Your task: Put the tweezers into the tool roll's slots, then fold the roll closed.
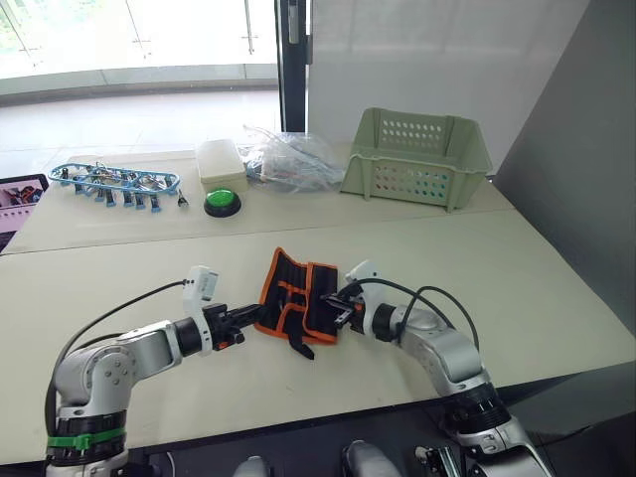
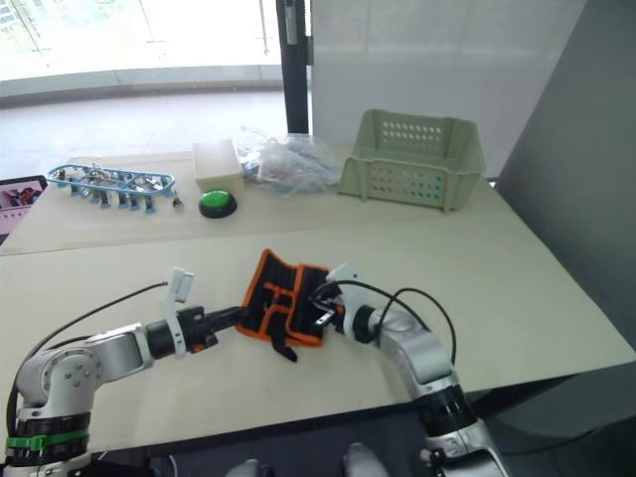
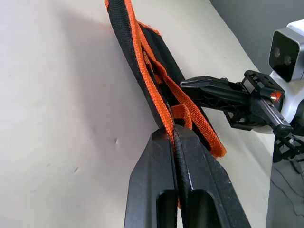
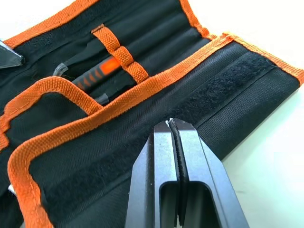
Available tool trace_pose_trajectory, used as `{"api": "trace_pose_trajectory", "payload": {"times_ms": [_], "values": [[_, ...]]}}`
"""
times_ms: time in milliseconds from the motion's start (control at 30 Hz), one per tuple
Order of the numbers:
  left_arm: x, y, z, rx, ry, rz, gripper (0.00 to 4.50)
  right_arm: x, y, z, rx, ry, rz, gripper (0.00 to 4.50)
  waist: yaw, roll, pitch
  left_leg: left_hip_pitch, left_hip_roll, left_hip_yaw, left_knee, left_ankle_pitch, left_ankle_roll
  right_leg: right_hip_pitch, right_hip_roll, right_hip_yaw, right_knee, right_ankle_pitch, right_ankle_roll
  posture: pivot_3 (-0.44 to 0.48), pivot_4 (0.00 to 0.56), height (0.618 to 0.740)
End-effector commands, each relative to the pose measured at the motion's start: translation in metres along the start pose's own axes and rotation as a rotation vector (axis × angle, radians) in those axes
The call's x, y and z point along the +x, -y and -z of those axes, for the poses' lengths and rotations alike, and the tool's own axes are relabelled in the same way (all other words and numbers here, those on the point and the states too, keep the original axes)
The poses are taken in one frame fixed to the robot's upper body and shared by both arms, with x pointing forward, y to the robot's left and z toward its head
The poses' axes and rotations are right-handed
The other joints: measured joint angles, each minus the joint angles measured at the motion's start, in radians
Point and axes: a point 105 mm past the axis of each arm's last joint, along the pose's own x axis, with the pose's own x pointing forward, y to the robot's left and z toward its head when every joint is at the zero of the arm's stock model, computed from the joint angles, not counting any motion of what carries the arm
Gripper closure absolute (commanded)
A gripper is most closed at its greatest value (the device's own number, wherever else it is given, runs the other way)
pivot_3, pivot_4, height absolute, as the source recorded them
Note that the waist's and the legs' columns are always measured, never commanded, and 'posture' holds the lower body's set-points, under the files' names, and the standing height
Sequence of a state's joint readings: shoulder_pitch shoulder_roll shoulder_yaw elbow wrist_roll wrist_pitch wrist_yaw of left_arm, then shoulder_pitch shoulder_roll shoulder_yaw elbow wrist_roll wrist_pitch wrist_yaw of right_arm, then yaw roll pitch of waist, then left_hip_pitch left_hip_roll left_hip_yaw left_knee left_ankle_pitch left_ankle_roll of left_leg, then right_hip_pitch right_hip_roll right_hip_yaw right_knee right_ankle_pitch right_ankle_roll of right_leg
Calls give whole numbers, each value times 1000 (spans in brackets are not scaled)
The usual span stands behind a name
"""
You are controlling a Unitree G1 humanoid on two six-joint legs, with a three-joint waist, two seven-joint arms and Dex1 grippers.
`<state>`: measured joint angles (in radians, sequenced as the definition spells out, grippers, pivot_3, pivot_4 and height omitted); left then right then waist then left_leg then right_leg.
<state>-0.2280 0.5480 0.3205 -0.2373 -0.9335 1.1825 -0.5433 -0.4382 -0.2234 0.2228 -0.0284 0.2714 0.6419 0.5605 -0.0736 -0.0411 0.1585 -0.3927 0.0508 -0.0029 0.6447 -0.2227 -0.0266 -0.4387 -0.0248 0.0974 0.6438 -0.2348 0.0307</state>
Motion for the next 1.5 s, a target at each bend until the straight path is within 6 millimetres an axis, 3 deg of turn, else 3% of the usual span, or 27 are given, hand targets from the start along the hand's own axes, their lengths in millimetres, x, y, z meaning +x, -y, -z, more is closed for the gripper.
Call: {"api": "trace_pose_trajectory", "payload": {"times_ms": [33,233,600,967,1100,1267,1500], "values": [[-15,13,-16,73,22,38,4480,-3,-6,4,7,-12,-12,4500,3,0,0,0,0,0,0,0,0,0,0,0,0,0,0,0,150,724],[-3,18,-19,116,5,52,4480,1,-10,5,1,-24,-20,4500,6,0,0,0,0,0,0,0,0,0,0,0,-1,0,0,0,150,724],[47,42,2,185,-93,139,4480,3,-11,7,-2,-36,-6,4500,6,0,0,0,-1,0,0,0,0,1,0,0,0,0,0,0,150,724],[69,33,26,191,-134,124,4480,-3,-7,-1,3,-13,13,4500,9,0,0,0,-1,0,1,0,0,1,-1,0,0,0,0,0,150,724],[76,27,38,215,-174,95,4480,-17,5,-14,-14,19,38,4500,20,0,0,0,-2,0,1,0,0,2,-1,0,0,0,0,0,150,724],[78,27,40,222,-173,88,4480,-24,9,-33,-62,86,37,4500,28,0,0,0,-2,0,1,0,0,2,-1,0,-1,0,0,0,150,724],[76,26,40,221,-174,86,4480,-22,-5,-54,-130,191,-63,4500,28,0,0,1,-2,0,2,0,0,2,-1,0,-1,0,1,0,150,724]]}}
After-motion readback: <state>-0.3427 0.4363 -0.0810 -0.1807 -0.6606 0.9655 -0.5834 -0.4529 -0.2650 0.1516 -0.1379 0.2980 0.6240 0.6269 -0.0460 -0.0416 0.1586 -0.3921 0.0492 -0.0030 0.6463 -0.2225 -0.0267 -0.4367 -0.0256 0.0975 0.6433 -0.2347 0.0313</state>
